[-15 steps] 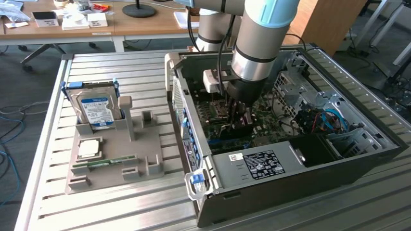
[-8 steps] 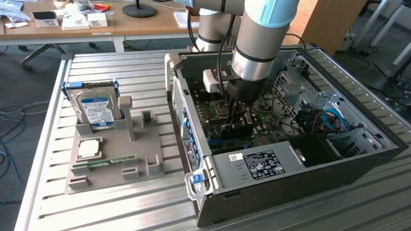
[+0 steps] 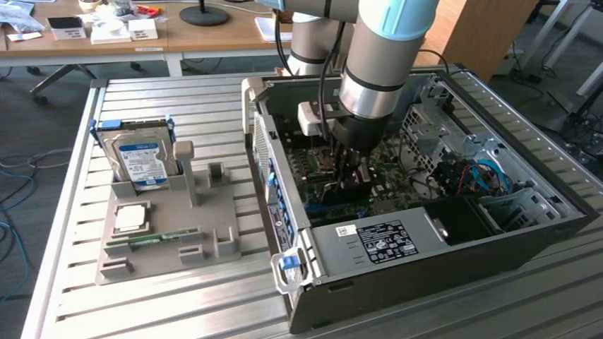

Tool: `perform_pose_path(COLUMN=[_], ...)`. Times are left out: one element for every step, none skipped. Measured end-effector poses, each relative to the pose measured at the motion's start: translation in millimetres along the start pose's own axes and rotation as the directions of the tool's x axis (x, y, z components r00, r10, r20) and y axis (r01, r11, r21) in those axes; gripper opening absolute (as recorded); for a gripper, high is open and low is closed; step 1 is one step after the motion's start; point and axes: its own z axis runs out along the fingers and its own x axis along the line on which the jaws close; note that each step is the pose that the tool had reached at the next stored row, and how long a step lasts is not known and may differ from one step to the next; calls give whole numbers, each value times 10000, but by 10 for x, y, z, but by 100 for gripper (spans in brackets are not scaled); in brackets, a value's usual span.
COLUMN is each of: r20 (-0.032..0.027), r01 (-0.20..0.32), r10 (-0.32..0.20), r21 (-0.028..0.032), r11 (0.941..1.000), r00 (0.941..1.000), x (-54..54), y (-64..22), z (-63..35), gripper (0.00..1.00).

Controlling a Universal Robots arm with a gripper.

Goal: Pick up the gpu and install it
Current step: 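Insert the gpu into the slot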

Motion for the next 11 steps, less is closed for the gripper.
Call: perform_pose_path(r20=[3,3,3,1,2,3,3,4,4,3,3], r01=[-12,-23,-35,-44,-51,-54,-55,-54,-53,-52,-52], r10=[12,23,35,44,51,54,55,54,53,52,52], r21=[1,2,2,1,2,4,4,4,4,3,3], r11=[10000,10000,10000,10000,10000,10000,10000,10000,10000,10000,10000], r00=[10000,10000,10000,10000,10000,10000,10000,10000,10000,10000,10000], x=[0,0,0,0,0,1,1,1,1,1,1], y=[0,1,2,2,4,6,10,12,15,16,16], z=[3,6,9,10,11,13,15,17,18,18,18], gripper=[26,26,26,26,26,26,26,26,26,26,26])
